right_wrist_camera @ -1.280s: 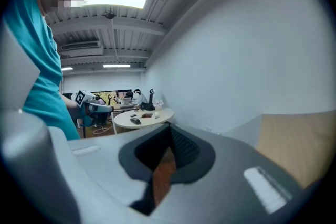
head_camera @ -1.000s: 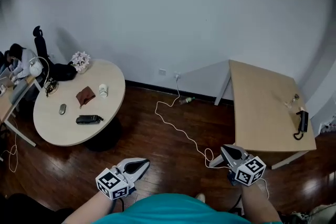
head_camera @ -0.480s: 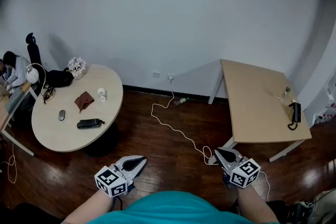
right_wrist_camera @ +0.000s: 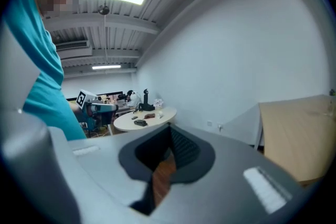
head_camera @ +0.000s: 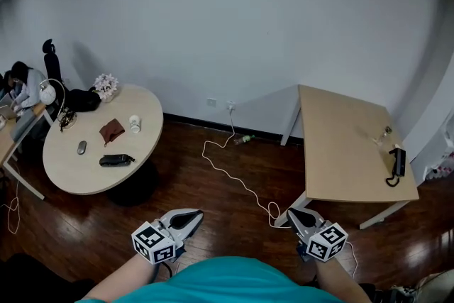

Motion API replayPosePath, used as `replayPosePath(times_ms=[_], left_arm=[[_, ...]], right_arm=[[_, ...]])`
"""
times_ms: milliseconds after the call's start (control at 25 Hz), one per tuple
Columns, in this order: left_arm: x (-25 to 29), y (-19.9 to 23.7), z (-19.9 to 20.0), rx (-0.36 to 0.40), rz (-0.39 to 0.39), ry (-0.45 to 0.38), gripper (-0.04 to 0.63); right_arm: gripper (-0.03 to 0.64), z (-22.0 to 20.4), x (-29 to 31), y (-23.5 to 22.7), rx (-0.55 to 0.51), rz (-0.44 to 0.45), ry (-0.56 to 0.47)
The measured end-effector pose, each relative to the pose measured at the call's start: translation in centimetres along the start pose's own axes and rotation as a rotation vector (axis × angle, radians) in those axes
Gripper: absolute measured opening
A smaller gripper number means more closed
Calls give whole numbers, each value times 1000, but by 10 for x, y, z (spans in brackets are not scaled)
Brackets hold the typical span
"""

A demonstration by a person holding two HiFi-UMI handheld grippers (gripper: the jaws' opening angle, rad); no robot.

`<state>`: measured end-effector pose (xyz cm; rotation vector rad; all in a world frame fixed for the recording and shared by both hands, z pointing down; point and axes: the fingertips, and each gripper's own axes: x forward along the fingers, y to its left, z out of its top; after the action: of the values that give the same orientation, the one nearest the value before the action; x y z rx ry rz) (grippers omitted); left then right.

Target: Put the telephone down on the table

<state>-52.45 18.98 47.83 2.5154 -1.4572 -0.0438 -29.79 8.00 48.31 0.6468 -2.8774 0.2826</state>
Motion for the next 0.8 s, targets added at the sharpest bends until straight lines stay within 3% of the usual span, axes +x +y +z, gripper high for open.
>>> replayPosePath(times_ms=[800], left_arm=[[0,0,-2,-1,0,9,6]], right_arm=[[0,-3,5,15,-14,49,22]])
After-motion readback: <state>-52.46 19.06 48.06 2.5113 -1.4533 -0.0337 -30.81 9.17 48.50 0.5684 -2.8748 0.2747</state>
